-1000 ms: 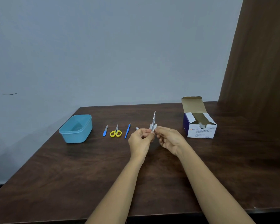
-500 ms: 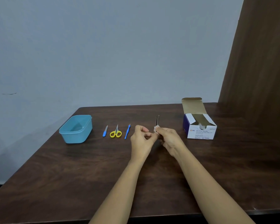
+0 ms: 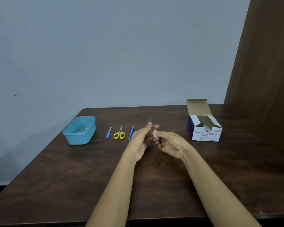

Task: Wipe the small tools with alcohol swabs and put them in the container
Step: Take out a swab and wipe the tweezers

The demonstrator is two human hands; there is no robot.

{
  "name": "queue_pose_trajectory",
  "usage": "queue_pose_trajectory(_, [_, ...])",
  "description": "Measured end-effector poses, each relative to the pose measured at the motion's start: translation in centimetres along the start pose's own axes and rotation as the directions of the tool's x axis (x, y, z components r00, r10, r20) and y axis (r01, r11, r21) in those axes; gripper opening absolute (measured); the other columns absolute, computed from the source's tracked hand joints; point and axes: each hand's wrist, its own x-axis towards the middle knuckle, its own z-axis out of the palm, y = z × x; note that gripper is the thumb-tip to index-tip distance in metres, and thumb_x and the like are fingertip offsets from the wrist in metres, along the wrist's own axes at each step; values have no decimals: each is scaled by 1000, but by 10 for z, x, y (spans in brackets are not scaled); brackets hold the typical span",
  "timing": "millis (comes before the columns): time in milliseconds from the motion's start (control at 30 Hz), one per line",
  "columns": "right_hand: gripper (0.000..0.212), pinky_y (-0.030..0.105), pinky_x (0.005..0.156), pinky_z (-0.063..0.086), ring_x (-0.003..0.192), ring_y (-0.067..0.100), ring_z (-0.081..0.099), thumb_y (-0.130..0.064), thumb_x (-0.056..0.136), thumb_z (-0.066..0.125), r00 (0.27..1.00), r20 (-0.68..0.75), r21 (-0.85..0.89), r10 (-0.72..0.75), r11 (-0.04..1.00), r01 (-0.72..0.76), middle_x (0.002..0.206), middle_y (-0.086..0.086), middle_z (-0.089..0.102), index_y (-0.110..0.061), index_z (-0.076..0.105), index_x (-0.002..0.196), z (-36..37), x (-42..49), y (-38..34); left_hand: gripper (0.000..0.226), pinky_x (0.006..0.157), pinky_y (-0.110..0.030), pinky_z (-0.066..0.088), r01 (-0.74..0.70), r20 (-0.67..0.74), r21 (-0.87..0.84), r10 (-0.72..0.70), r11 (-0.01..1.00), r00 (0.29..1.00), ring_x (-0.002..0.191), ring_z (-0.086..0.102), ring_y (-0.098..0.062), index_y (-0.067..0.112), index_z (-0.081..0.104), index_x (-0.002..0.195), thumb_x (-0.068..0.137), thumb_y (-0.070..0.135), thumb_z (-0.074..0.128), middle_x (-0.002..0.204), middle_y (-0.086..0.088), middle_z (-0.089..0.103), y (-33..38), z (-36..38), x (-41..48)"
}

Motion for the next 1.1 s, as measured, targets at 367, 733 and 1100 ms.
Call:
queue_pose_trajectory(367, [4,20,63,40,65,8,51,-8,86,65,998,-9,-6,63,998,-63,70,1,62,-8,69,84,1,0,1,22,76,-26,45,-36,-36,24,37,999,999,69,61,-7,5,71,101,92,22,60,71,3,67,-4,-4,5])
queue_pose_trajectory(733, [8,19,62,40,64,8,51,-18,87,67,994,-61,96,95,991,-88,70,0,63,-10,69,86,3,4,4,13,83,-30,41,-43,-111,0,42,999,993,80,57,-13,9,74,91,87,19,66,81,0,70,-10,-9,14])
queue_pose_trajectory(1100, [3,18,63,40,65,6,52,-11,86,67,996,-7,45,94,995,-94,72,-1,63,-10,69,84,1,5,5,9,84,-32,41,-92,-237,-80,71,993,969,91,51,-21,11,76,87,84,17,71,86,0,69,-9,-13,14])
